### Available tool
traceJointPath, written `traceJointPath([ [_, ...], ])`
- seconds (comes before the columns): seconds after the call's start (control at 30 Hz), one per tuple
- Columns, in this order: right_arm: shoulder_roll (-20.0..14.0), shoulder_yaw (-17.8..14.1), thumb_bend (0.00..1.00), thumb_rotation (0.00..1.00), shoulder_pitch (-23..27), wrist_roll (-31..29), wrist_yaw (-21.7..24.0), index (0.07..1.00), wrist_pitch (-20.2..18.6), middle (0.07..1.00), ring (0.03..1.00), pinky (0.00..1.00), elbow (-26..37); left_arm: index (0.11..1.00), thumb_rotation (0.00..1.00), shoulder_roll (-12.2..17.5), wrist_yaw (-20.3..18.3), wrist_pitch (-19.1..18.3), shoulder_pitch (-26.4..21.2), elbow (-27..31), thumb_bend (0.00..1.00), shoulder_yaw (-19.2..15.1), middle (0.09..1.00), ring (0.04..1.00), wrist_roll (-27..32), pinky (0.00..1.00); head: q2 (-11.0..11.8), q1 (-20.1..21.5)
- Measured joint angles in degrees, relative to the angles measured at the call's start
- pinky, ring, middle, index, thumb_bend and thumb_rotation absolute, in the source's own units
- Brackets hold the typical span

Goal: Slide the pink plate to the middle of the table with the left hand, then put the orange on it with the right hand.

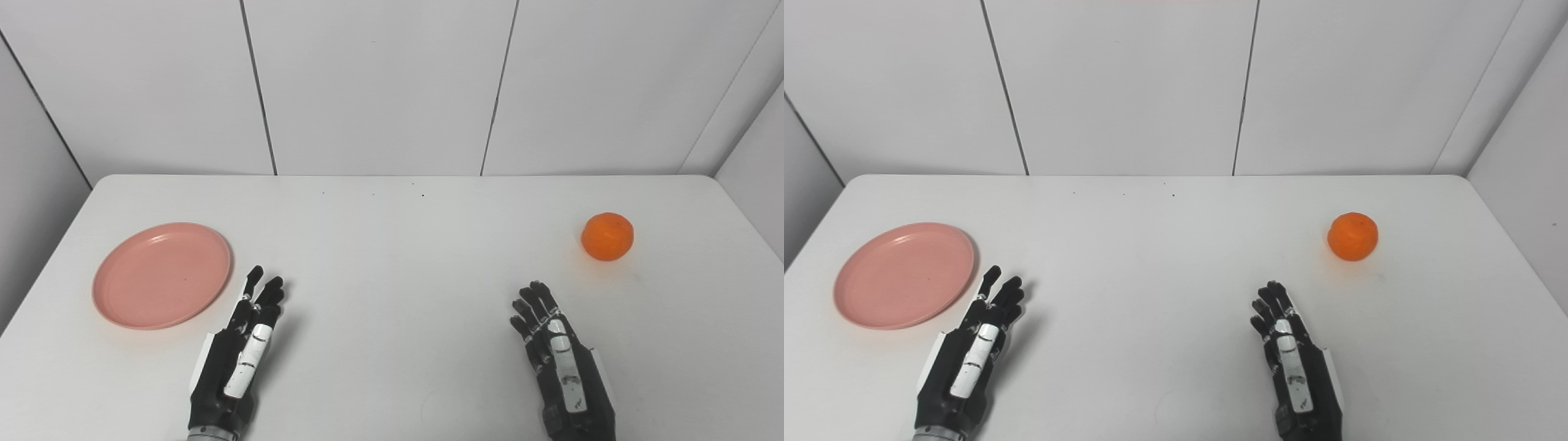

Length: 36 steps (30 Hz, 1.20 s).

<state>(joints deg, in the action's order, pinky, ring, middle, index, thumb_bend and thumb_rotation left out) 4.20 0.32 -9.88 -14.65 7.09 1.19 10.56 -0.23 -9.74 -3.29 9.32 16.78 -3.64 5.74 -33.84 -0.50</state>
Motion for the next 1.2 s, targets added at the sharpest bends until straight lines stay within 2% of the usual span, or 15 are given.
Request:
traceJointPath([
  [0.07, -0.3, -0.1, 0.73, 0.78, 0.1, -0.6, 0.1, 0.911, 0.0, 0.925, 0.928, 0.95, -0.1, 0.965, 0.69, 0.0, 0.0, 0.1, 0.0, -0.1, 0.60, 0.5, 0.933, 0.942, -0.5, 0.96, 0.0, 0.0],
  [0.17, -1.5, -0.5, 0.72, 0.79, 0.3, -1.9, 1.0, 0.917, 0.0, 0.929, 0.932, 0.97, -0.2, 0.964, 0.67, -0.2, 0.2, 0.3, 0.0, -0.6, 0.60, 1.6, 0.930, 0.936, -1.5, 0.94, 1.3, -4.6],
  [0.2, -2.0, -0.8, 0.72, 0.80, 0.5, -2.6, 1.3, 0.921, 0.0, 0.930, 0.933, 0.98, -0.3, 0.964, 0.66, -0.3, 0.2, 0.5, 0.0, -1.0, 0.61, 2.2, 0.927, 0.933, -2.1, 0.94, 2.5, -7.8],
  [0.27, -3.2, -1.4, 0.72, 0.81, 0.8, -3.7, 1.6, 0.929, 0.0, 0.936, 0.939, 0.98, -0.7, 0.952, 0.65, -0.6, 0.8, 1.3, 0.1, -2.2, 0.63, 3.3, 0.918, 0.924, -2.9, 0.92, 2.5, -7.8],
  [0.33, -4.2, -1.8, 0.70, 0.84, 1.2, -4.8, 2.0, 0.938, 0.0, 0.943, 0.947, 0.99, -1.1, 0.942, 0.63, -0.9, 1.6, 2.6, 0.1, -3.1, 0.64, 4.3, 0.906, 0.914, -4.0, 0.90, 5.3, -11.8],
  [0.4, -4.6, -1.9, 0.68, 0.86, 1.4, -5.7, 2.6, 0.948, 0.0, 0.948, 0.956, 1.00, -1.5, 0.936, 0.63, -1.2, 2.8, 4.4, 0.1, -4.1, 0.65, 5.2, 0.894, 0.902, -5.2, 0.88, 5.9, -12.5],
  [0.5, -5.0, -2.1, 0.68, 0.88, 1.8, -6.4, 3.5, 0.946, 0.0, 0.946, 0.958, 1.00, -2.2, 0.938, 0.63, -1.4, 4.8, 4.8, 0.1, -4.3, 0.65, 6.5, 0.891, 0.894, -7.4, 0.87, 7.8, -14.5],
  [0.83, -5.2, -2.3, 0.63, 0.95, 2.5, -6.7, 3.6, 0.979, 0.6, 0.977, 0.993, 1.00, -3.4, 0.932, 0.60, -1.6, 6.8, 7.1, 0.1, -5.7, 0.62, 8.2, 0.876, 0.873, -7.5, 0.82, 9.2, -15.5],
  [1.1, -5.6, -2.3, 0.63, 0.94, 2.9, -6.3, 3.4, 0.964, 0.8, 0.967, 0.978, 1.00, -3.7, 0.932, 0.61, -1.4, 7.0, 7.4, 0.1, -5.8, 0.63, 8.2, 0.879, 0.876, -7.2, 0.83, 9.1, -14.4],
  [1.2, -5.5, -2.3, 0.64, 0.93, 3.0, -5.6, 3.4, 0.965, 0.8, 0.965, 0.973, 1.00, -3.7, 0.933, 0.60, -1.2, 7.0, 7.4, 0.1, -5.8, 0.64, 7.8, 0.884, 0.883, -7.1, 0.84, 9.9, -14.0],
])
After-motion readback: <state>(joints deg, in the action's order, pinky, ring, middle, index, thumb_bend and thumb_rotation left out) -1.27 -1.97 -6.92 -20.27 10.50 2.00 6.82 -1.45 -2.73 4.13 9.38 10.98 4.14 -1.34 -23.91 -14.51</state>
